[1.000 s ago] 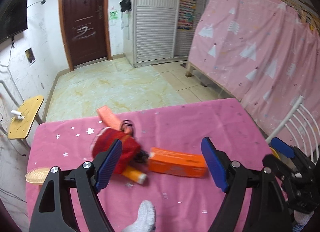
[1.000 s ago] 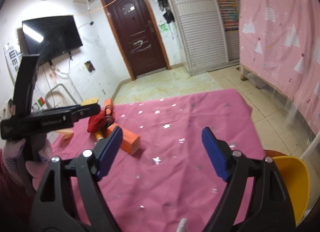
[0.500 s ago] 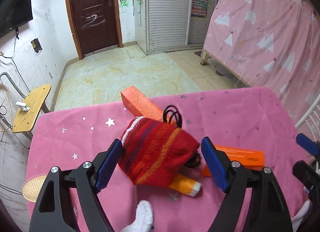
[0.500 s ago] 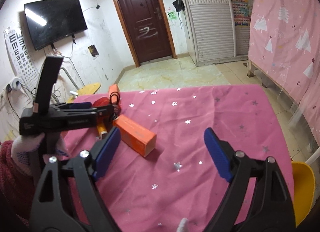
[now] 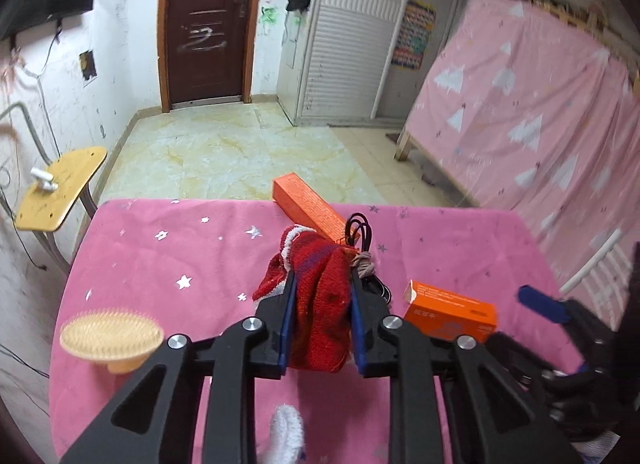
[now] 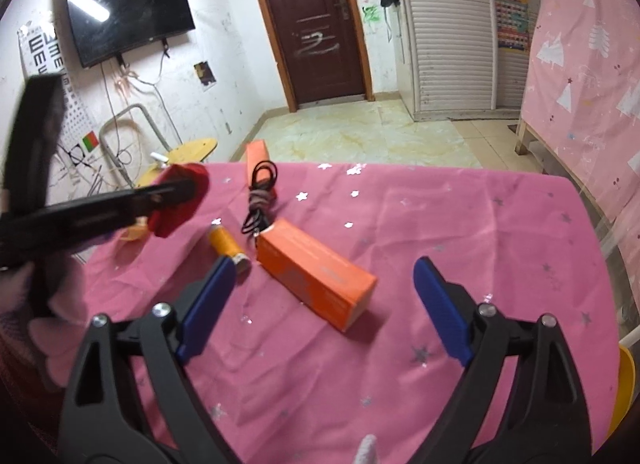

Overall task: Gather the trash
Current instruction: 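Grasp the orange box with the right gripper, then carry the red hat and orange box to the yellow bin and release both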

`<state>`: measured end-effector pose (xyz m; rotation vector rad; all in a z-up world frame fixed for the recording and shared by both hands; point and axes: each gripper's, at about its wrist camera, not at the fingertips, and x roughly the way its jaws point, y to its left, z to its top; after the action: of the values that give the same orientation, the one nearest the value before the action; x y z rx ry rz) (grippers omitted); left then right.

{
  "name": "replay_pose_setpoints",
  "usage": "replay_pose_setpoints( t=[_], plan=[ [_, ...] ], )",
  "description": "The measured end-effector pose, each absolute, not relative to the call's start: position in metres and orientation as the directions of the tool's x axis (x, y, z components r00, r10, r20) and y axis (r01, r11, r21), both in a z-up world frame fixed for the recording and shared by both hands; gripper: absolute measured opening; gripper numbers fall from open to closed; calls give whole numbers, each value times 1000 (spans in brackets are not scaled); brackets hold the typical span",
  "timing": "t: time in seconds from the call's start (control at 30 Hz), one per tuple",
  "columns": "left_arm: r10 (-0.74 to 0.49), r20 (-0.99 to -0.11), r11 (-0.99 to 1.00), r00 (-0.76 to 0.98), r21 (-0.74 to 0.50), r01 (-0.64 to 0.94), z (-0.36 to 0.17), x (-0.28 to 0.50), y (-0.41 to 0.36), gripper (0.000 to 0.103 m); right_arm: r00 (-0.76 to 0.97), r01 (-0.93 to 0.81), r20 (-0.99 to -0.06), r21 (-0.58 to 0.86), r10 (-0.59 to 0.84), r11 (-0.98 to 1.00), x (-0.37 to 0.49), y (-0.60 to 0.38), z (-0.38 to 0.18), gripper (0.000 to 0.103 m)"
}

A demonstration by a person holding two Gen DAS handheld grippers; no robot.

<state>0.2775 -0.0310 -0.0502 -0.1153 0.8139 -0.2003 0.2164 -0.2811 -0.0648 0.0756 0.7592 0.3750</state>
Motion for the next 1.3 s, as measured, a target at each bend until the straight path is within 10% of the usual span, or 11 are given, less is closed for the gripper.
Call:
replay_pose_setpoints(
  t=[0.47, 0.6, 0.87, 1.3],
  plan=[
    [-261, -698, 961, 667, -256, 109, -72, 267, -7, 15, 568, -401, -779, 21, 267, 916, 258, -237, -82, 88],
    [-257, -682, 963, 685, -241, 121, -70, 261, -10, 15, 559, -436, -791, -26, 248, 899, 258, -230, -84, 55],
    [-242, -648, 969, 722, -202, 144, -61, 247, -16, 15, 564, -442, -784, -21, 260, 897, 241, -234, -78, 26],
    [-257, -654, 966, 711, -206, 159, -48, 218, -31, 15, 632, -412, -711, 29, 308, 911, 204, -256, -50, 23]
  ],
)
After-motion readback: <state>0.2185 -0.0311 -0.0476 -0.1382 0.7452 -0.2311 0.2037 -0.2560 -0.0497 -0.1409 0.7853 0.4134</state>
